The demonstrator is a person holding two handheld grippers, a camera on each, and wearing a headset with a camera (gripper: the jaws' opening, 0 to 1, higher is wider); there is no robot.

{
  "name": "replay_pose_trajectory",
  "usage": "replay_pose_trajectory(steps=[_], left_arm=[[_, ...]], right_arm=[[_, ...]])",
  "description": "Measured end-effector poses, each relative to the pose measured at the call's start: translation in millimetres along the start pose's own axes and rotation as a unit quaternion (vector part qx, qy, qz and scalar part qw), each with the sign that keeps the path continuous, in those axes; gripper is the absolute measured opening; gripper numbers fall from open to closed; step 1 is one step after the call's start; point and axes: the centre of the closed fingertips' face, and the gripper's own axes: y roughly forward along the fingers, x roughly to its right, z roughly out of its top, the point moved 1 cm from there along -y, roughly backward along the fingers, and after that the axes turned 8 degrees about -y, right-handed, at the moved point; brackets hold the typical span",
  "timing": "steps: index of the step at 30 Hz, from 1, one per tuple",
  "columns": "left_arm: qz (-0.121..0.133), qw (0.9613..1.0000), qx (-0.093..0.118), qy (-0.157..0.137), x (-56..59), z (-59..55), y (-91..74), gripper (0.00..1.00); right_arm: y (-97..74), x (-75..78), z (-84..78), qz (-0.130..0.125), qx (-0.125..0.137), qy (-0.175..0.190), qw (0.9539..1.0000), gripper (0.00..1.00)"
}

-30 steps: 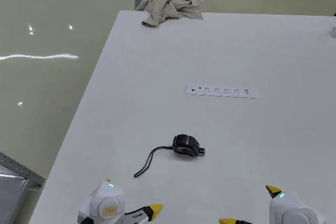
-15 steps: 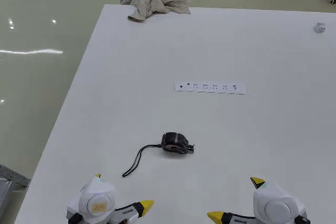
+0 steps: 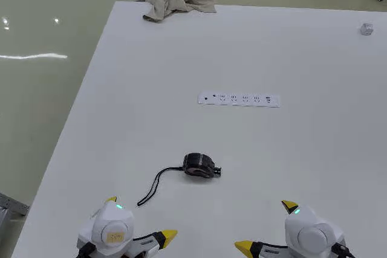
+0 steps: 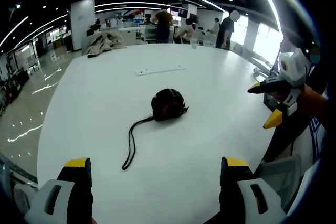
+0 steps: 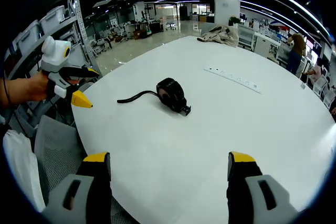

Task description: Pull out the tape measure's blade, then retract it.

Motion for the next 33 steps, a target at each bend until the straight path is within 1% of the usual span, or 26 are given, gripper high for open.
replay_pose_trajectory(steps=[2, 4, 6, 8, 9, 10, 11, 15, 19, 22, 27, 33], left_arm=[[-0.002, 1.0, -0.001, 0.003, 0.6, 2.1, 2.7, 1.0], [-0.005, 1.0, 0.001, 0.006, 2.6, 7.7, 3.5, 1.0], [-0.006, 0.9998, 0.003, 0.02, 4.6, 11.8, 7.1, 1.0], [-0.015, 0.9997, 0.006, 0.017, 9.5, 16.5, 9.8, 1.0], [-0.014, 0.9997, 0.005, 0.019, 9.5, 16.7, 11.9, 1.0], [-0.014, 0.9994, 0.001, 0.03, 10.1, 16.3, 15.7, 1.0], [-0.015, 0.9993, 0.0, 0.035, 12.1, 17.0, 16.8, 1.0], [-0.023, 0.9987, 0.002, 0.044, 17.8, 21.9, 21.4, 1.0], [-0.031, 0.998, -0.001, 0.055, 20.8, 23.8, 27.3, 1.0], [-0.038, 0.9975, 0.0, 0.061, 21.6, 26.2, 31.7, 1.0], [-0.038, 0.9971, -0.004, 0.066, 19.1, 28.6, 39.6, 1.0], [-0.045, 0.9959, -0.009, 0.077, 20.9, 31.3, 52.2, 1.0]], right_arm=[[1.9, 1.8, 0.0, 0.001, -0.001, 0.003, 1.0, 0.95], [4.8, 2.2, -1.0, 0.006, -0.003, 0.002, 1.0, 0.94], [7.5, 4.3, -2.5, 0.007, -0.006, -0.003, 1.0, 0.94], [9.2, 6.7, -2.8, 0.007, -0.006, -0.003, 1.0, 0.93], [10.0, 7.7, -3.1, 0.006, -0.006, -0.004, 1.0, 0.92], [11.0, 9.0, -3.0, 0.006, -0.006, -0.004, 1.0, 0.92], [11.5, 9.8, -2.7, 0.006, -0.005, -0.004, 1.0, 0.91], [15.1, 11.5, -3.3, 0.011, -0.006, -0.007, 0.9999, 0.9], [17.7, 13.0, -2.9, 0.015, -0.008, -0.014, 0.9998, 0.88], [21.0, 14.2, -2.1, 0.018, -0.01, -0.02, 0.9996, 0.86], [27.5, 16.9, 2.7, 0.022, -0.007, -0.027, 0.9994, 0.85], [37.7, 19.6, 7.1, 0.032, -0.007, -0.036, 0.9988, 0.83]])
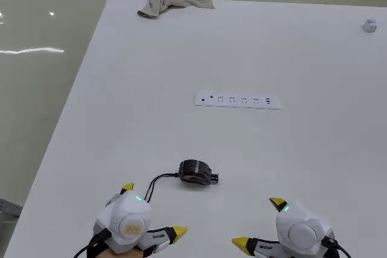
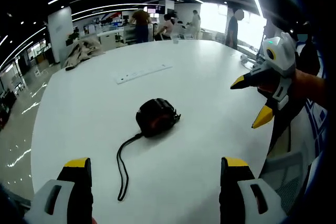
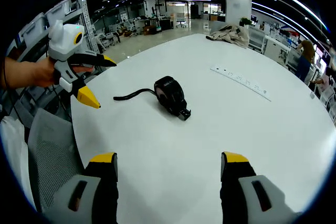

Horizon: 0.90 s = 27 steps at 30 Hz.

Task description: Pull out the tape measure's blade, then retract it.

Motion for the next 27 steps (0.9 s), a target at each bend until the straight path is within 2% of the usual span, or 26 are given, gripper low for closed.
replay_pose_trajectory(steps=[19, 27], left_arm=[[-0.026, 0.9994, -0.002, 0.024, -7.0, 11.4, 27.7, 0.99], [-0.041, 0.9976, -0.008, 0.054, -9.1, 11.2, 38.8, 0.97]], right_arm=[[26.9, 11.6, 15.3, 0.019, 0.001, -0.035, 0.9992, 0.77], [36.8, 14.9, 22.5, 0.029, 0.001, -0.061, 0.9977, 0.74]])
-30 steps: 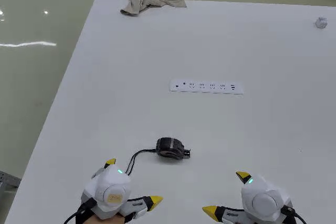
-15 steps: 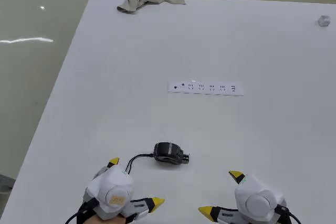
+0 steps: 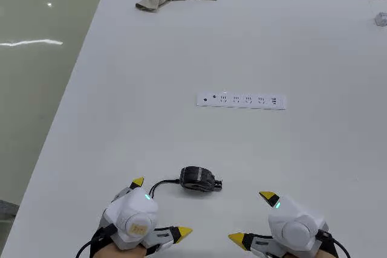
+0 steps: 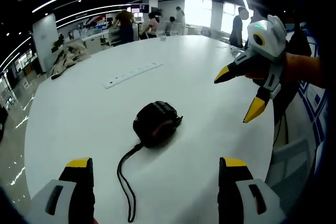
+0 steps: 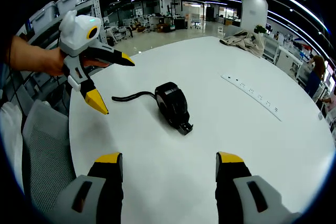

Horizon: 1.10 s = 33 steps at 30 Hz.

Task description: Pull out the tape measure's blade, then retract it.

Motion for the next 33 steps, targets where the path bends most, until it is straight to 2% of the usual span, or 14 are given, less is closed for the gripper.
replay_pose_trajectory(steps=[5, 12, 17, 21, 24, 29, 33], left_arm=[[-0.016, 0.9995, 0.002, 0.026, 2.8, 5.0, 8.2, 0.97], [-0.035, 0.9978, -0.013, 0.055, 5.8, 5.7, 19.9, 0.94], [-0.042, 0.9962, -0.021, 0.074, 5.0, 4.9, 27.6, 0.94], [-0.05, 0.9933, -0.028, 0.1, 3.6, 3.0, 35.5, 0.93], [-0.056, 0.9925, -0.029, 0.104, 2.8, 4.2, 40.1, 0.92], [-0.065, 0.99, -0.023, 0.123, 2.1, 10.6, 44.1, 0.9], [-0.079, 0.9861, -0.02, 0.144, 2.9, 13.4, 48.8, 0.88]], right_arm=[[2.5, 6.9, -2.8, 0.001, -0.004, -0.019, 0.9998, 0.72], [8.2, 13.0, -13.6, 0.011, -0.015, -0.039, 0.9991, 0.7], [13.3, 19.4, -17.2, 0.015, -0.012, -0.049, 0.9986, 0.67], [17.9, 22.9, -16.1, 0.022, -0.015, -0.063, 0.9977, 0.66], [20.6, 24.5, -14.4, 0.029, -0.014, -0.073, 0.9968, 0.64], [26.8, 25.9, -12.3, 0.043, -0.014, -0.087, 0.9952, 0.62], [34.0, 28.6, -12.8, 0.053, -0.016, -0.099, 0.9936, 0.6]])
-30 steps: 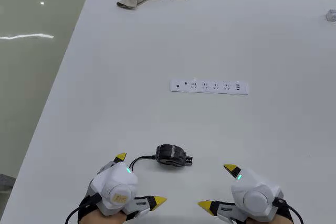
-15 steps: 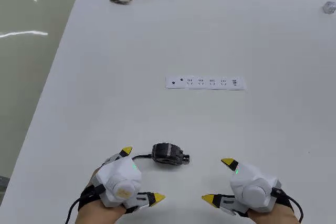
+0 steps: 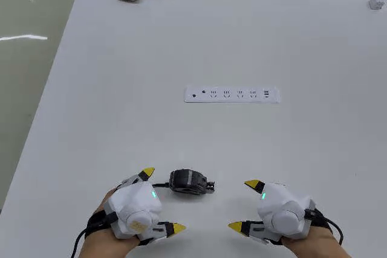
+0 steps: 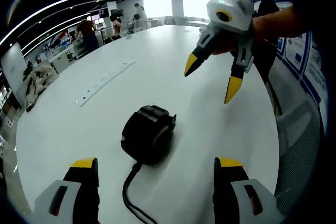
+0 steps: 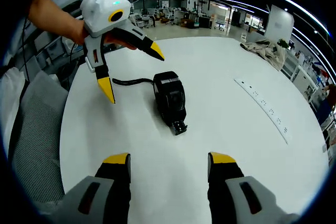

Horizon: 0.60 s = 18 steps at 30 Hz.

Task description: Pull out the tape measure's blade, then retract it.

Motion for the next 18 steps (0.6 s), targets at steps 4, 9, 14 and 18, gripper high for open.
replay_pose_trajectory(steps=[4, 9, 14, 18], left_arm=[[-0.008, 0.9998, 0.002, 0.016, -2.5, 3.5, 4.1, 0.87], [-0.018, 0.9991, 0.002, 0.039, -5.8, 6.8, 8.7, 0.85], [-0.03, 0.9978, 0.0, 0.059, -6.1, 8.2, 12.8, 0.82], [-0.037, 0.9969, -0.004, 0.069, -7.3, 10.3, 16.6, 0.81]], right_arm=[[4.4, 3.0, 2.3, 0.008, -0.003, -0.01, 0.9999, 0.6], [11.5, 7.8, 4.2, 0.016, -0.004, -0.02, 0.9997, 0.6], [17.5, 10.0, 3.7, 0.025, -0.006, -0.03, 0.9992, 0.59], [22.2, 11.1, 2.8, 0.032, -0.008, -0.038, 0.9987, 0.58]])
